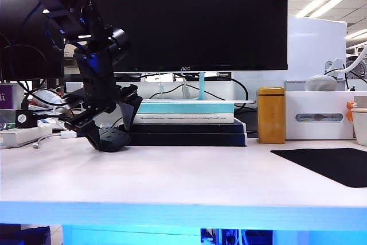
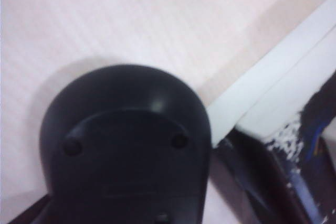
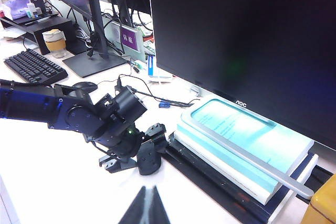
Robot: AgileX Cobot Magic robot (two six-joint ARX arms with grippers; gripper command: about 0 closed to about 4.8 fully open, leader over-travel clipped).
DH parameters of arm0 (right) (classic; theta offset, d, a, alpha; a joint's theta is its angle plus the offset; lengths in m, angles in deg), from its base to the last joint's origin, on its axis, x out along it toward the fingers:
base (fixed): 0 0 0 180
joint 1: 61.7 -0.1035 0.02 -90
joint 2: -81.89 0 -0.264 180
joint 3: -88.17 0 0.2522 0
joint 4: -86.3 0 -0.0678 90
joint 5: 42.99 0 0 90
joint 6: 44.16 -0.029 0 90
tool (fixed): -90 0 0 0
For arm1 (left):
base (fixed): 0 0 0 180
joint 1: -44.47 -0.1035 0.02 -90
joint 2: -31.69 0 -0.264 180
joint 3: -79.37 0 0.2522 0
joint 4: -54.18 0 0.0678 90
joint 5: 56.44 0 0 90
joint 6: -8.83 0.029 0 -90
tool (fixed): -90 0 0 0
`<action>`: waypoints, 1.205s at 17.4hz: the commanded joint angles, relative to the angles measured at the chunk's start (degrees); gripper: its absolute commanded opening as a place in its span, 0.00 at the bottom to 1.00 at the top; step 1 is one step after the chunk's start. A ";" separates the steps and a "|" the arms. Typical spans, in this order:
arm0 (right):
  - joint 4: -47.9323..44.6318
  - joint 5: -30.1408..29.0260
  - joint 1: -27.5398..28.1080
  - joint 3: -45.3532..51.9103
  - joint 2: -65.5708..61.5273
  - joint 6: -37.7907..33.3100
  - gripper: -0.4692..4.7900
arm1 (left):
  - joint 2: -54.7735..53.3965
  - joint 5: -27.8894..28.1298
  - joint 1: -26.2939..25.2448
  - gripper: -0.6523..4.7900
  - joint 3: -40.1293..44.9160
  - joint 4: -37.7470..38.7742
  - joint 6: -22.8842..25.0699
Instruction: Place the black mouse on the black mouse pad.
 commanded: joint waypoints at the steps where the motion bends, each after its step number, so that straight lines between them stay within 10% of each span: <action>1: -0.85 -0.37 0.02 -0.37 0.20 0.17 0.09 | -0.63 -0.28 0.02 0.78 -0.04 -0.81 1.55; 6: -1.46 -0.35 0.02 -0.37 0.20 0.20 0.09 | -0.57 -4.61 0.04 0.64 -0.13 -0.72 8.79; 14: -2.29 -0.35 0.02 -0.35 0.17 0.20 0.09 | 5.97 -23.76 0.15 0.64 -4.63 3.30 43.23; 21: -1.60 0.61 0.02 -0.33 0.15 0.15 0.09 | 6.01 -57.81 0.61 0.63 -4.85 -8.94 39.52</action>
